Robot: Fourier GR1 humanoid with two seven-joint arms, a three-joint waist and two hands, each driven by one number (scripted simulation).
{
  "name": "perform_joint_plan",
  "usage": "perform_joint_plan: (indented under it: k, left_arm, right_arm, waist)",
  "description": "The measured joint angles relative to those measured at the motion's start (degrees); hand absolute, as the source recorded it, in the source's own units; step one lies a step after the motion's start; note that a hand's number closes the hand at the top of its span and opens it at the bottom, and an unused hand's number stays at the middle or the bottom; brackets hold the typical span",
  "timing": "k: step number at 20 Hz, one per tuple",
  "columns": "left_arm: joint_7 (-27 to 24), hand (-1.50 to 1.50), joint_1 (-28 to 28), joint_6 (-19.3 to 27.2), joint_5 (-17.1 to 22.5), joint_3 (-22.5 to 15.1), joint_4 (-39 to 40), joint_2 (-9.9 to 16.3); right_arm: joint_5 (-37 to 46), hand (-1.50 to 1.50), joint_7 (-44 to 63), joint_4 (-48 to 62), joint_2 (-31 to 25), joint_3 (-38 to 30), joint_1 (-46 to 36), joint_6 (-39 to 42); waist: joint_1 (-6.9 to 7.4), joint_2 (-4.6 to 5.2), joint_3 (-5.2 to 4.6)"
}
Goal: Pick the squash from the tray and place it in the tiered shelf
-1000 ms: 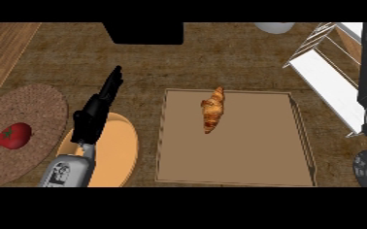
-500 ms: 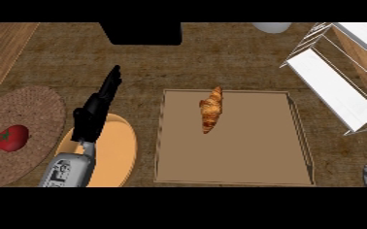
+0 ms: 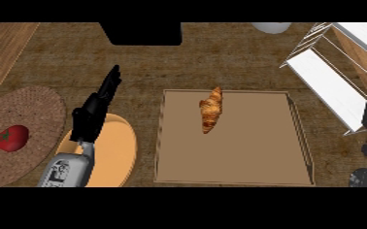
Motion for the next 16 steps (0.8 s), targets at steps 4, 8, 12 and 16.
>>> perform_joint_plan:
  k: [4, 8, 12, 16]
  left_arm:
    - [-0.1, 0.0, -0.06, -0.24, 0.12, 0.38, -0.2, 0.14]
    - [-0.38, 0.0, 0.64, 0.09, -0.35, -0.14, -0.08, -0.69]
    - [-0.91, 0.0, 0.37, 0.2, -0.58, 0.24, 0.78, -0.9]
    - [-1.41, 0.0, 0.16, -0.3, -0.34, 0.73, 1.55, -0.74]
  right_arm:
    - [-1.83, -1.5, -1.24, -4.21, 1.7, -0.42, -0.59, -1.62]
    - [-4.32, -1.5, -2.46, -7.64, 3.59, -0.12, -1.04, -2.82]
    - [-8.39, -1.5, -3.99, -10.08, 3.48, 0.07, -1.62, -3.54]
    - [-8.86, -1.5, -4.63, -14.56, 3.83, 0.87, -2.56, -4.57]
  waist:
    - [-0.03, -0.07, 0.02]
    - [-0.09, -0.1, 0.02]
    - [-0.23, -0.08, 0.04]
    - [-0.26, -0.1, 0.02]
